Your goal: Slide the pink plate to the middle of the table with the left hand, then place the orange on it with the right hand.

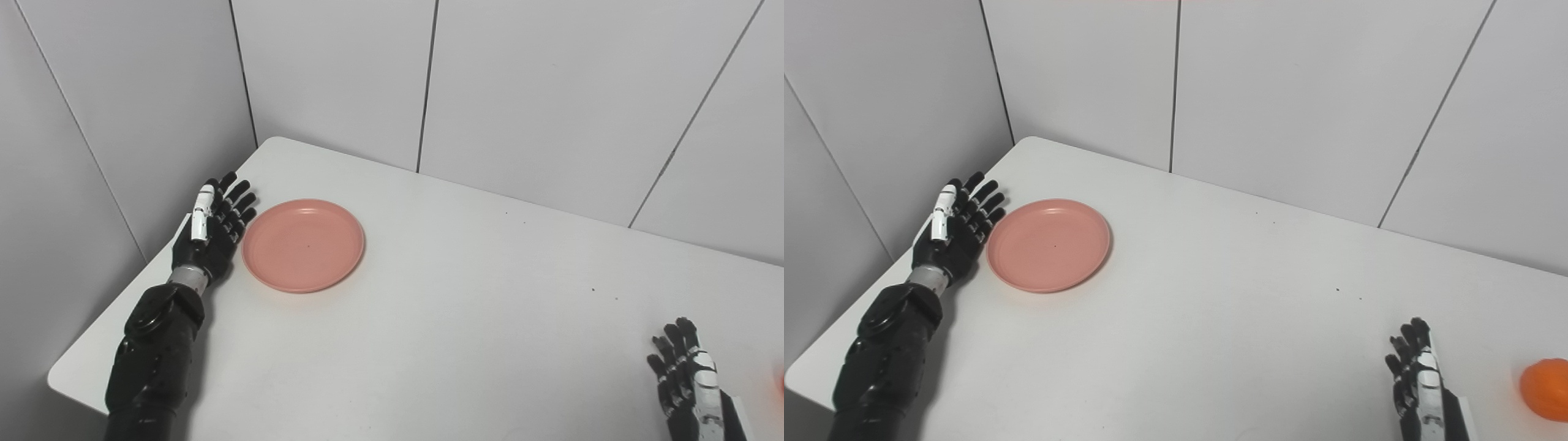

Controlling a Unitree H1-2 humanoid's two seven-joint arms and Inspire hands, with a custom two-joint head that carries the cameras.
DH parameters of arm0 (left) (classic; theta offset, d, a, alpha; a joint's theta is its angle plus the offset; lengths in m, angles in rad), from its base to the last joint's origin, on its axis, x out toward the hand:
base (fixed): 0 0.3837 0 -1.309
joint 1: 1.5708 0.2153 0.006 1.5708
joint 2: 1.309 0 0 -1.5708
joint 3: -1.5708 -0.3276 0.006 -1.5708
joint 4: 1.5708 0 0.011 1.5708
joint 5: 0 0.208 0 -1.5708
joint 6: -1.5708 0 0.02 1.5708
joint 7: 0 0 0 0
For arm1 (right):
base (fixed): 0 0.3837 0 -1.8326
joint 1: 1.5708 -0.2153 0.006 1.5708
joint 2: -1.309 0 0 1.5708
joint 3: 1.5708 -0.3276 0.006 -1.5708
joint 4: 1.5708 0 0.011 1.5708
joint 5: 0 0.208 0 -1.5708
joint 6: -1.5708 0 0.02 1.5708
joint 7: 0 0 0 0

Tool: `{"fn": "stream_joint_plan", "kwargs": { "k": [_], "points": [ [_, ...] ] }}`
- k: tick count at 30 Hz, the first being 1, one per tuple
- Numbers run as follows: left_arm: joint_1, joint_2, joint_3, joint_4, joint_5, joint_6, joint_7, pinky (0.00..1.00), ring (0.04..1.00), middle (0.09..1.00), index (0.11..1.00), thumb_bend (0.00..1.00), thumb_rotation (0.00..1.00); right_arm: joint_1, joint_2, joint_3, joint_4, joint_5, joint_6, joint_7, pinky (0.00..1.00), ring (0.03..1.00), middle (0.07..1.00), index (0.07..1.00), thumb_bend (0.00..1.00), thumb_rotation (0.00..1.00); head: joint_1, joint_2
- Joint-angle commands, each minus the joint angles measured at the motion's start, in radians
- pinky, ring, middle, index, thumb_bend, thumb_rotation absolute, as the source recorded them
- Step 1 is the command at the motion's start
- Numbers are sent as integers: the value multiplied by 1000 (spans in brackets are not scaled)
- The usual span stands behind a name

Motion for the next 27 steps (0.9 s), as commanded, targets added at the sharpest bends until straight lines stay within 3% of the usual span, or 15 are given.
{"fn": "stream_joint_plan", "kwargs": {
  "k": [1, 27],
  "points": [
    [-8, -3, -10, -5, 16, -8, 11, 943, 924, 924, 924, 356, 1000, -19, -7, -8, -40, -1, -5, -3, 1000, 1000, 1000, 1000, 297, 1000, 1, 0],
    [-9, -39, -78, -76, -20, 81, -11, 909, 908, 920, 915, 330, 1000, -21, 0, 0, -46, -1, -1, 5, 1000, 1000, 1000, 1000, 269, 1000, -20, 10]
  ]
}}
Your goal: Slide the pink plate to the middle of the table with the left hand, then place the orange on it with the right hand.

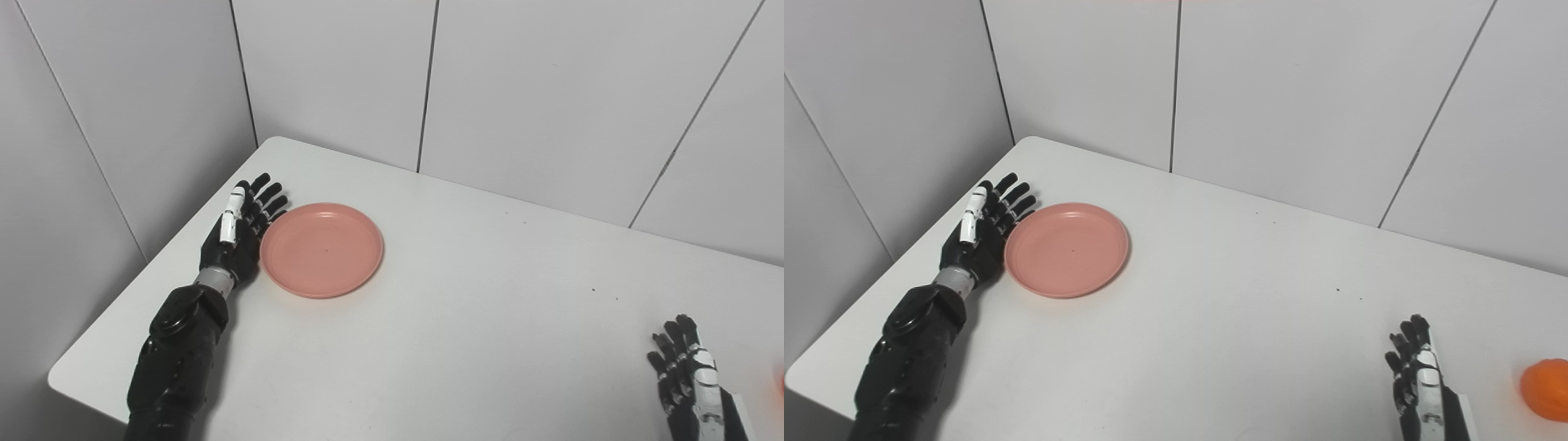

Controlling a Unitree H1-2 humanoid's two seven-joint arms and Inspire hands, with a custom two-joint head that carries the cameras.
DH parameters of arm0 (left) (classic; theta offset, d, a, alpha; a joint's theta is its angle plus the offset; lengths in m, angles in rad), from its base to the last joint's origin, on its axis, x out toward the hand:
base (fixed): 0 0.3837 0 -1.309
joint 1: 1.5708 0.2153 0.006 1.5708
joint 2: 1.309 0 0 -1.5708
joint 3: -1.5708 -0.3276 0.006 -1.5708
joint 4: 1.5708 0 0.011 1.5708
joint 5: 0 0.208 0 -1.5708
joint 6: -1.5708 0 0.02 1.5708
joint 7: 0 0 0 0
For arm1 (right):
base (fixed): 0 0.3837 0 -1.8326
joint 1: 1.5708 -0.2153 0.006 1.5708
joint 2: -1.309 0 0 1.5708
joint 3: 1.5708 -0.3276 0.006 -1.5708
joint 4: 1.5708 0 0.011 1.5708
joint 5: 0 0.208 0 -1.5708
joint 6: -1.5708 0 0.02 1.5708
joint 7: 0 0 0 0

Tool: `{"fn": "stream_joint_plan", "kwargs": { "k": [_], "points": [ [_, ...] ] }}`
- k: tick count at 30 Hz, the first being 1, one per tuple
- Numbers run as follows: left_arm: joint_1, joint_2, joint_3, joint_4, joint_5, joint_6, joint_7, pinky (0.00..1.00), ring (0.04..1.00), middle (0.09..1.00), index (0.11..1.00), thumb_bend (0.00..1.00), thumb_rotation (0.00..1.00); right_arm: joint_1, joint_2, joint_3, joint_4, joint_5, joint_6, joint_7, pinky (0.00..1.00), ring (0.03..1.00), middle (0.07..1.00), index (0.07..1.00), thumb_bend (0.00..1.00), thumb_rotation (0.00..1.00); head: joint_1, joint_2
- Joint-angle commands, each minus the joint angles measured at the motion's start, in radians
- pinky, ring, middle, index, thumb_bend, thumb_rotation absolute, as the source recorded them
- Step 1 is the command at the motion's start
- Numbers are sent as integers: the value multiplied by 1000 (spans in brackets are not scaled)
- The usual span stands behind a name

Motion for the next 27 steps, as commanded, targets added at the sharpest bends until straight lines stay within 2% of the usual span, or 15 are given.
{"fn": "stream_joint_plan", "kwargs": {
  "k": [1, 4, 9, 21, 27],
  "points": [
    [-9, -1, -18, -13, 4, 22, -4, 905, 907, 919, 912, 334, 1000, -22, 0, -4, -27, 13, -4, 4, 1000, 1000, 1000, 1000, 271, 1000, -2, 1],
    [-8, 2, -42, -33, 14, 49, -4, 906, 911, 922, 913, 357, 1000, -23, 3, -5, -27, 18, -1, 1, 1000, 1000, 1000, 1000, 270, 1000, -5, 1],
    [-10, -9, -63, -57, 15, 77, 8, 908, 909, 915, 903, 337, 1000, -24, 4, -2, -20, 20, -15, 6, 1000, 1000, 1000, 1000, 262, 1000, -12, -1],
    [-32, -47, -118, -55, 30, 73, -6, 907, 903, 906, 888, 312, 1000, -18, 16, 4, -30, 3, -7, -6, 1000, 1000, 1000, 1000, 245, 1000, -37, 4],
    [-43, -58, -154, -55, 42, 86, -13, 910, 909, 911, 899, 333, 1000, -18, 24, 5, -27, 16, 1, -5, 1000, 1000, 1000, 1000, 272, 1000, -58, 10]
  ]
}}
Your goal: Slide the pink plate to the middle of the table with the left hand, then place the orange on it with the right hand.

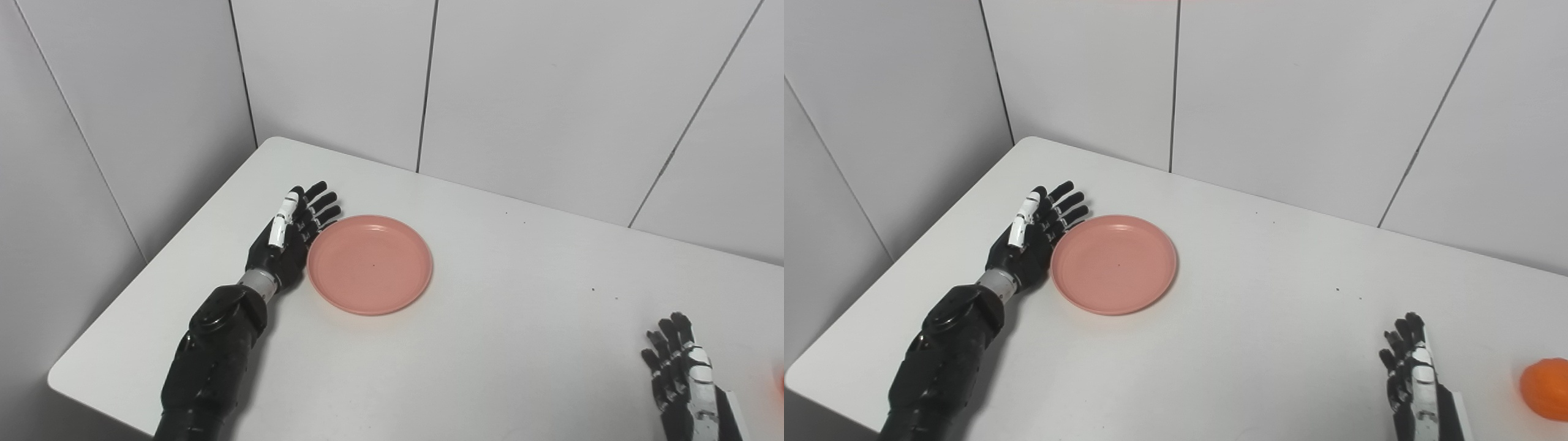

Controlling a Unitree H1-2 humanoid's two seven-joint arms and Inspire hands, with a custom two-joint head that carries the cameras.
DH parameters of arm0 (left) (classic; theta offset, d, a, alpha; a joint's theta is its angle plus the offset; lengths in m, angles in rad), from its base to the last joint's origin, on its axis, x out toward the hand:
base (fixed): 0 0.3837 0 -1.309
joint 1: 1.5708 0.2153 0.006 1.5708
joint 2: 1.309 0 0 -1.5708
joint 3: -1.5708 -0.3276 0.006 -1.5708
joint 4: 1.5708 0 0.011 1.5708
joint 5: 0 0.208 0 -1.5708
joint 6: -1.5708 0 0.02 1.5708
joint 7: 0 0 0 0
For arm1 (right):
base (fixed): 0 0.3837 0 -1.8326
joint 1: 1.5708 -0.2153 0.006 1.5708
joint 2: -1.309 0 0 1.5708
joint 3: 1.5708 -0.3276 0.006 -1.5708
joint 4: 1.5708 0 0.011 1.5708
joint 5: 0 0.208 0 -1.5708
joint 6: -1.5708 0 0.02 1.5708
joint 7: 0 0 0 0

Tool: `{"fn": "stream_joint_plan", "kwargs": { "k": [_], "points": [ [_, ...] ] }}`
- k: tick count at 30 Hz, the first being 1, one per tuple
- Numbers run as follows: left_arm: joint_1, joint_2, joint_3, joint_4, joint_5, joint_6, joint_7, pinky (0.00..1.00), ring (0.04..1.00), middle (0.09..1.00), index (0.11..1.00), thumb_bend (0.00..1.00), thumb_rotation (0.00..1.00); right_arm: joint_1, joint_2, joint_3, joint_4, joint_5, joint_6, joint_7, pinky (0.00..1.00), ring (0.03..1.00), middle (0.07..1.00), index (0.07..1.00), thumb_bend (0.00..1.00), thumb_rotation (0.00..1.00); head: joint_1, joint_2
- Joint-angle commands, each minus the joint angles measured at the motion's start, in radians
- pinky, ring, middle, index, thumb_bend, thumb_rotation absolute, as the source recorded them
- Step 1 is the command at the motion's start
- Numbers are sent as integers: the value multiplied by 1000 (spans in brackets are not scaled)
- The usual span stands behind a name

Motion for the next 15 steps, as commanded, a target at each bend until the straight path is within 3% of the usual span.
{"fn": "stream_joint_plan", "kwargs": {
  "k": [1, 6, 15],
  "points": [
    [-23, -2, -22, -2, 20, 29, -9, 912, 910, 913, 900, 334, 1000, -18, 1, -1, -19, 7, -5, 3, 1000, 1000, 1000, 1000, 275, 1000, -5, 2],
    [-33, -29, -45, -15, 35, 45, 11, 901, 899, 904, 894, 335, 1000, -24, 2, -4, 5, 21, -23, 15, 1000, 1000, 1000, 1000, 289, 1000, -13, 5],
    [-46, -95, -82, -9, 31, 52, -11, 918, 917, 921, 905, 334, 1000, -19, 12, 4, 8, -6, -40, 5, 1000, 1000, 1000, 1000, 306, 1000, -53, 12]
  ]
}}
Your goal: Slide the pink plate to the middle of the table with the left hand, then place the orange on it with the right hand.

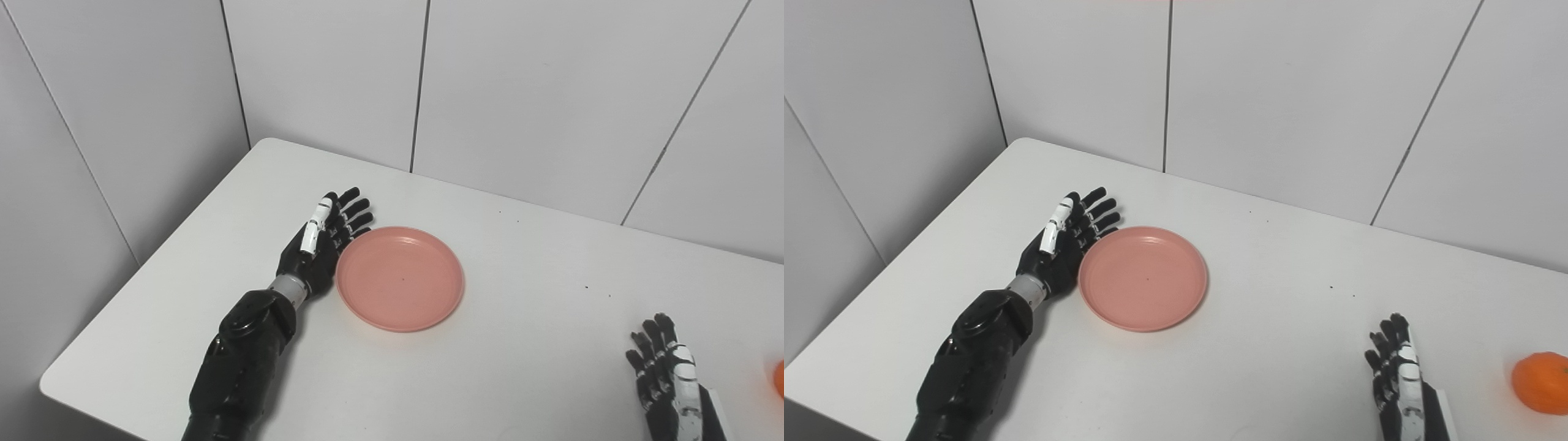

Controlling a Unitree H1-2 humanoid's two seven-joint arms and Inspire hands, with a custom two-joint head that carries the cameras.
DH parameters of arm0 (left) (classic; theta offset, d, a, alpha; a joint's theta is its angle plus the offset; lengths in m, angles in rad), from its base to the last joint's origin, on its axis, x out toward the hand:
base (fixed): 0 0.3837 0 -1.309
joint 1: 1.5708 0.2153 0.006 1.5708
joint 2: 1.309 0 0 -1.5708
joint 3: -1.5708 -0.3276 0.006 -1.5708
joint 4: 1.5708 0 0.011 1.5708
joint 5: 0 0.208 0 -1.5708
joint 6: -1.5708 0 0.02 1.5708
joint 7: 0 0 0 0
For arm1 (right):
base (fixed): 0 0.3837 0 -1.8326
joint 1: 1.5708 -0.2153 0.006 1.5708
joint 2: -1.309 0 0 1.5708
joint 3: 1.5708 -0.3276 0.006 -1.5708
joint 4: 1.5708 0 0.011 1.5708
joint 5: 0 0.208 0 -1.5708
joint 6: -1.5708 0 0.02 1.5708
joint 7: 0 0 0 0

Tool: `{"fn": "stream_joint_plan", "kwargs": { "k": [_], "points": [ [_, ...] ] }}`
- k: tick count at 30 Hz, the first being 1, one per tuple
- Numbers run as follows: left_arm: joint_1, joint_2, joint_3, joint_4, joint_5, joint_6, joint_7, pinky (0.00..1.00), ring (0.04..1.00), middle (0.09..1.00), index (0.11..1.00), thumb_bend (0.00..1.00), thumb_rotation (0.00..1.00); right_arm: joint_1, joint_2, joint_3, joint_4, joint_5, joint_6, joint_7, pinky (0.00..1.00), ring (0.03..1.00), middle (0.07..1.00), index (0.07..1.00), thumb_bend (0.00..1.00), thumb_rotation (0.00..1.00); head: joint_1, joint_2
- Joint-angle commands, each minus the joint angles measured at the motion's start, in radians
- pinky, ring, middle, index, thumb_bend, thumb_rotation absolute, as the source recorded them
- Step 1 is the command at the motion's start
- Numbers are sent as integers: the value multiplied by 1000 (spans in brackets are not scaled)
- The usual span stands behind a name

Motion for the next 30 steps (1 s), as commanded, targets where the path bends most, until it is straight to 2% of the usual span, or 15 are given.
{"fn": "stream_joint_plan", "kwargs": {
  "k": [1, 4, 9, 24, 30],
  "points": [
    [-22, -9, -19, 4, 10, 27, -12, 918, 918, 922, 906, 331, 1000, -18, 5, 0, -25, -9, -40, -3, 1000, 1000, 1000, 1000, 307, 1000, -8, 3],
    [-26, -14, -34, 6, 23, 26, -12, 912, 919, 924, 909, 345, 1000, -17, 9, -1, -26, -12, -39, -6, 1000, 1000, 1000, 1000, 308, 1000, -16, 4],
    [-38, -62, -66, 6, 52, 39, 17, 907, 908, 913, 900, 360, 1000, -15, 17, -2, -25, -25, -35, -15, 1000, 1000, 1000, 1000, 318, 1000, -35, 13],
    [-38, -132, -149, 14, 115, 36, -4, 870, 889, 900, 895, 352, 1000, -17, 36, 16, -35, -68, -18, -43, 1000, 1000, 1000, 1000, 355, 1000, -103, 42],
    [-24, -147, -176, 7, 121, 61, -16, 883, 893, 902, 900, 358, 1000, -21, 49, 22, -31, -77, -19, -50, 1000, 1000, 1000, 1000, 362, 1000, -141, 49]
  ]
}}
